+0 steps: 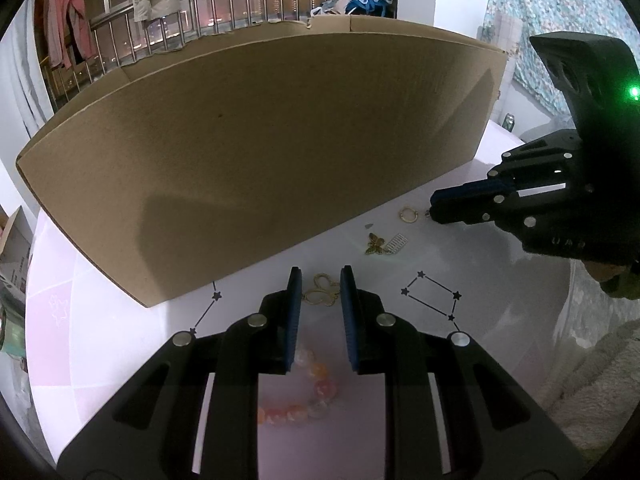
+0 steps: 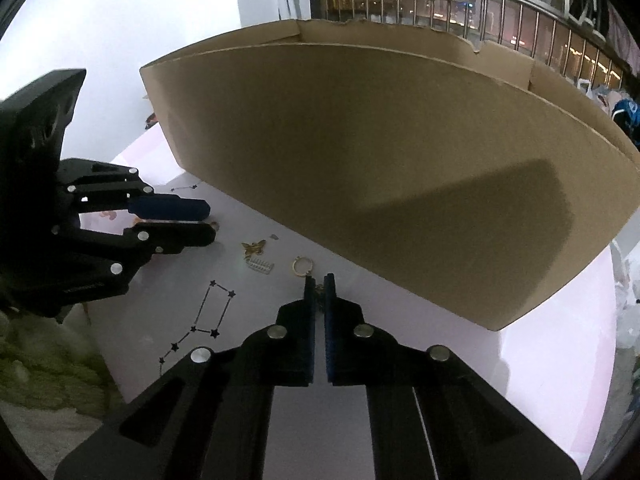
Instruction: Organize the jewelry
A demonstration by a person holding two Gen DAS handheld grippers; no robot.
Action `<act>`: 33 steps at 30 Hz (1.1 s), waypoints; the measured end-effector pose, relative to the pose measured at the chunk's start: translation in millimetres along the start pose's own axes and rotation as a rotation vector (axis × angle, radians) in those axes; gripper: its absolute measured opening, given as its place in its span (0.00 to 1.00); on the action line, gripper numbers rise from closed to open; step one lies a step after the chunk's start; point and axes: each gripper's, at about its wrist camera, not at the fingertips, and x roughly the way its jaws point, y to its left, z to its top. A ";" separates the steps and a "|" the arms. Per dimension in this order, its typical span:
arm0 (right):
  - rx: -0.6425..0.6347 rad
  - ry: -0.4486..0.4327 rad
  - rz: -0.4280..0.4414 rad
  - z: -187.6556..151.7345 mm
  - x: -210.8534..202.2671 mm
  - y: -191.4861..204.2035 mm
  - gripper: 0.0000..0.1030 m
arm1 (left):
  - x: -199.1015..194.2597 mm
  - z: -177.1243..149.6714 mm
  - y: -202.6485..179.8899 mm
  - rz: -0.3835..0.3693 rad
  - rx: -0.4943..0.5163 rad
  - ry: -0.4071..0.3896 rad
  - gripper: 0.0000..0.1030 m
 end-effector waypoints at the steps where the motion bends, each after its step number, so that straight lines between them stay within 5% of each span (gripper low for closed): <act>1: 0.010 -0.001 0.004 -0.9 0.7 -2.5 0.02 | -0.2 -0.3 0.1 0.001 0.000 -0.001 0.18; 33: 0.071 -0.160 -0.034 9.8 -58.6 -11.9 0.01 | -26.6 2.1 -4.5 0.013 0.019 -0.068 0.18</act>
